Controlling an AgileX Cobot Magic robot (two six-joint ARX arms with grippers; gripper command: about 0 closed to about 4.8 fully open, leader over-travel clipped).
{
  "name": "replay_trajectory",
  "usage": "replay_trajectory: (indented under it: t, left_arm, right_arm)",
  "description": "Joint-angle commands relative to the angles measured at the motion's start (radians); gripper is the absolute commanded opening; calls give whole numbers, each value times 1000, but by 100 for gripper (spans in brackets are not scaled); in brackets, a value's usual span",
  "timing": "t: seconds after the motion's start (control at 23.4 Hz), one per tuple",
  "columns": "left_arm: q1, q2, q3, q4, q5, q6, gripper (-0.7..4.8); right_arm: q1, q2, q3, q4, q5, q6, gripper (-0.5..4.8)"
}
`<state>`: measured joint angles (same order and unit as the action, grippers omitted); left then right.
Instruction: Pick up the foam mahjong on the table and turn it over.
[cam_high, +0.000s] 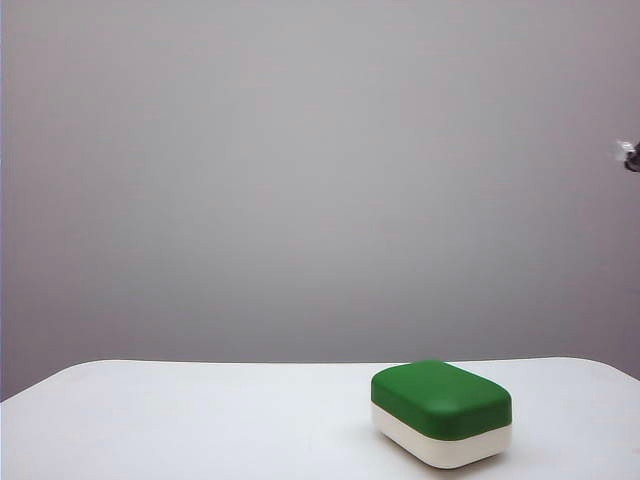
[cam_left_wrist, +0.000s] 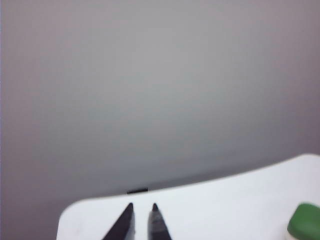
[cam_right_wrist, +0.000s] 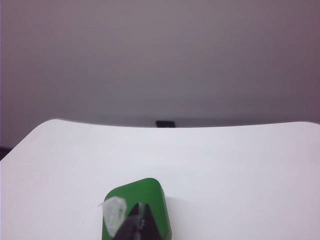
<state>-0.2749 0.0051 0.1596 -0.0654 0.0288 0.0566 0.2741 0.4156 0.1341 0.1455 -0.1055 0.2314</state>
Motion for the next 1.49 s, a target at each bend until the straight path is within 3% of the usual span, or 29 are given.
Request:
replay_trajectory:
  t: [0.04, 0.26, 0.47, 0.68, 0.77, 0.98, 1.11, 1.32, 1.49]
  left_arm:
    - [0, -2, -14, 8, -3, -8, 46]
    - [0, -2, -27, 8, -3, -8, 46]
    - [0, -2, -47, 7, -3, -8, 47]
    - [0, -2, -60, -2, -3, -8, 48]
    - [0, -2, -69, -8, -4, -8, 48]
    - [0, -2, -100, -8, -11, -27, 49]
    - [0, -2, -127, -8, -63, -42, 49]
    - [0, -2, -153, -70, -146, -50, 49]
    - [0, -2, -153, -100, -148, -49, 49]
  right_arm:
    - [0, -82, -57, 38, 6, 1, -6]
    - [-2, -162, -129, 36, 19, 0, -6]
    - [-71, -220, -133, -52, 31, -67, -6]
    - [-165, -240, -133, -67, -146, -66, -6]
    - [-185, -239, -133, -97, -160, -66, -6]
    - [-204, -239, -133, -173, -156, -66, -5]
    - [-206, -240, -133, -212, -150, -67, 1]
    - [-206, -239, -133, -277, -5, -54, 0]
    - [-206, -239, -133, -278, 10, -47, 0]
